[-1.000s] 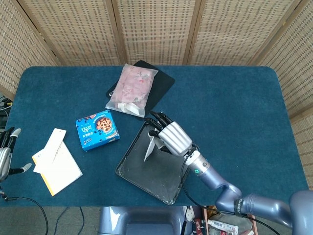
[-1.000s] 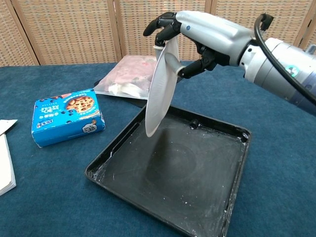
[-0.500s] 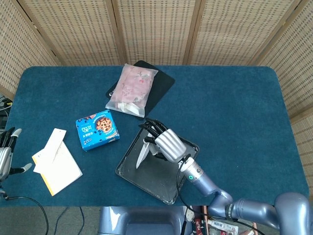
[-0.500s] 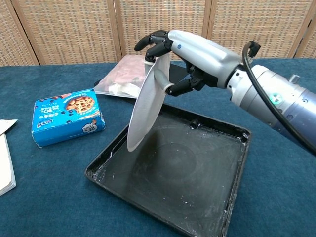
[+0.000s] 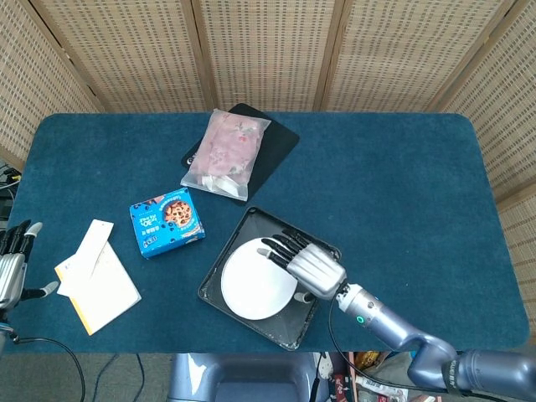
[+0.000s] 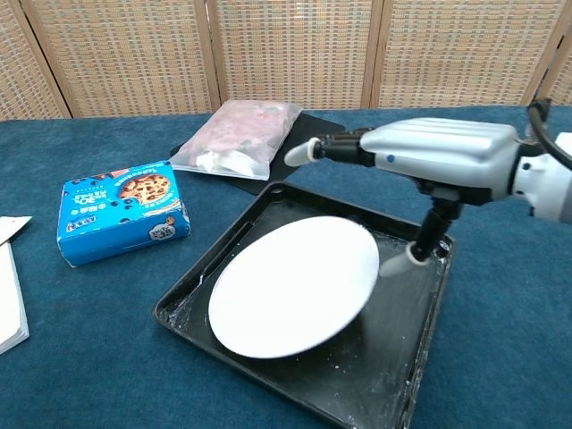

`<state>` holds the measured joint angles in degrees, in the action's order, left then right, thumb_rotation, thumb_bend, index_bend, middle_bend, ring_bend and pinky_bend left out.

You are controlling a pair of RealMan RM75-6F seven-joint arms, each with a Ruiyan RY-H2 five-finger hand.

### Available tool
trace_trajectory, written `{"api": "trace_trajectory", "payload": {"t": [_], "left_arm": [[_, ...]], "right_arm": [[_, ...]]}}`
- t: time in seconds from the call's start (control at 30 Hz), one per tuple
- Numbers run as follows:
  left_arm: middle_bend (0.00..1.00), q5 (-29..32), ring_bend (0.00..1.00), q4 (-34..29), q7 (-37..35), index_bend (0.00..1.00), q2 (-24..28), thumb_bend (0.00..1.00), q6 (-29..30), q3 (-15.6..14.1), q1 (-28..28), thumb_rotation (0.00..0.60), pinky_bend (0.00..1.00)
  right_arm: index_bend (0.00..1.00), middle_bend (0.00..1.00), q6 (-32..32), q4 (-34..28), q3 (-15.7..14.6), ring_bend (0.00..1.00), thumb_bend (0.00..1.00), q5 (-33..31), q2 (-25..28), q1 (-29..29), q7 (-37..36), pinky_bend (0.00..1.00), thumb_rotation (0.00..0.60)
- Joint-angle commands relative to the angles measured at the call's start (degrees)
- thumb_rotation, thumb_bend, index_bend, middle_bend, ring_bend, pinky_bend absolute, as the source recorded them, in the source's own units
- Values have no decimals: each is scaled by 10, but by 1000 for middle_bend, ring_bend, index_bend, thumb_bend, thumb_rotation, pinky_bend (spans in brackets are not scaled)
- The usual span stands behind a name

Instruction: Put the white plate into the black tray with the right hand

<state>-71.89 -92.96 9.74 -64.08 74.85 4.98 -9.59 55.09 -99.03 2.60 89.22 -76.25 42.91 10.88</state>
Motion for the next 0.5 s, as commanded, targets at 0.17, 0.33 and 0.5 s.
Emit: {"api": "trace_trajectory", "payload": {"t": [0.17, 0.33, 0.5], "left_arm": [[0, -3, 0, -3, 10, 0, -3, 0, 2, -3, -1, 600, 0], [0, -7, 0, -4, 11, 0, -4, 0, 6, -4, -1, 600, 0], [0, -14, 0, -4, 8, 0, -4, 0, 12, -6, 1, 600, 0]], "right_arm": [[0, 0, -3, -34, -38, 0, 0, 29, 64, -18, 44, 0, 600], [0, 0, 33, 14, -60, 0, 0, 92, 83, -30, 19, 0, 600], [0, 0, 120, 136, -96, 0, 0, 213, 97, -37, -25, 0, 600]]}}
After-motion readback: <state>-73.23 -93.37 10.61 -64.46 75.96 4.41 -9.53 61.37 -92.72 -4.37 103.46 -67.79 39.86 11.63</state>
